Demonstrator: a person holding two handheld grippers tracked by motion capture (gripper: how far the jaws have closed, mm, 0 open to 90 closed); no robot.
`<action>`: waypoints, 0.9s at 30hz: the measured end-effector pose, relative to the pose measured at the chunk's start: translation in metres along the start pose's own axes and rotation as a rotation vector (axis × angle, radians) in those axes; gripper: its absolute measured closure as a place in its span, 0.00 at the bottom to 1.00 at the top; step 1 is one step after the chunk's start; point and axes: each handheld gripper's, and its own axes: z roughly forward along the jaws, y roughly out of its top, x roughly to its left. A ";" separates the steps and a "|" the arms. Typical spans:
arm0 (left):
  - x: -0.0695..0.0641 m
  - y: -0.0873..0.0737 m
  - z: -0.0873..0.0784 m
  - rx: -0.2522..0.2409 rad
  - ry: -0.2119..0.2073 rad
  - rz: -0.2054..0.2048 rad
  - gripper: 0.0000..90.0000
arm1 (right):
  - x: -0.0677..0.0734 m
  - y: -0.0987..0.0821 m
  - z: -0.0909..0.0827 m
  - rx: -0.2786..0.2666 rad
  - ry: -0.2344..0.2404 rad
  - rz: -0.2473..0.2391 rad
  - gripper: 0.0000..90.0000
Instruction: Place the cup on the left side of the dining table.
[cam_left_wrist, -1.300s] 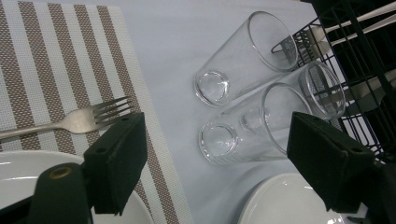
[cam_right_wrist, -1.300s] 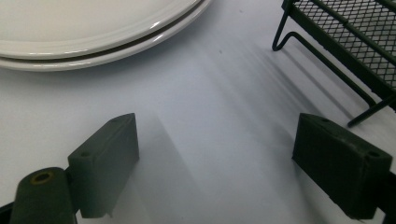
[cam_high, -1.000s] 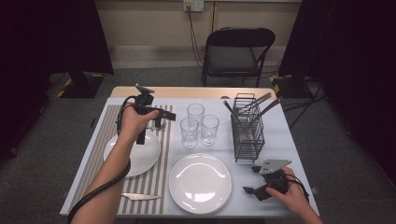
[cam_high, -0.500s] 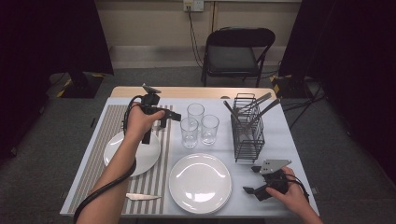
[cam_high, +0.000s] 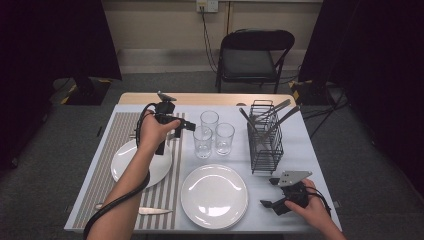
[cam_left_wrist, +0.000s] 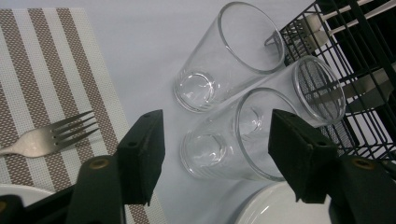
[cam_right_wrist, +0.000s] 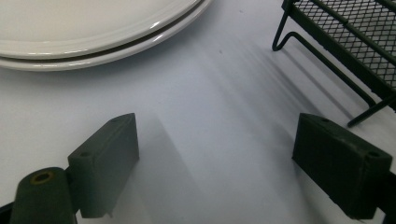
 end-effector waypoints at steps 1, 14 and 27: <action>-0.001 0.000 0.000 0.005 0.002 -0.006 0.41 | 0.000 0.000 0.000 0.000 0.000 0.000 0.15; -0.005 -0.001 0.001 -0.030 -0.040 -0.004 0.45 | 0.000 0.000 0.000 0.000 0.000 0.000 0.15; -0.004 0.001 0.006 -0.038 -0.041 -0.025 0.45 | 0.000 0.000 0.000 0.001 0.000 0.001 0.15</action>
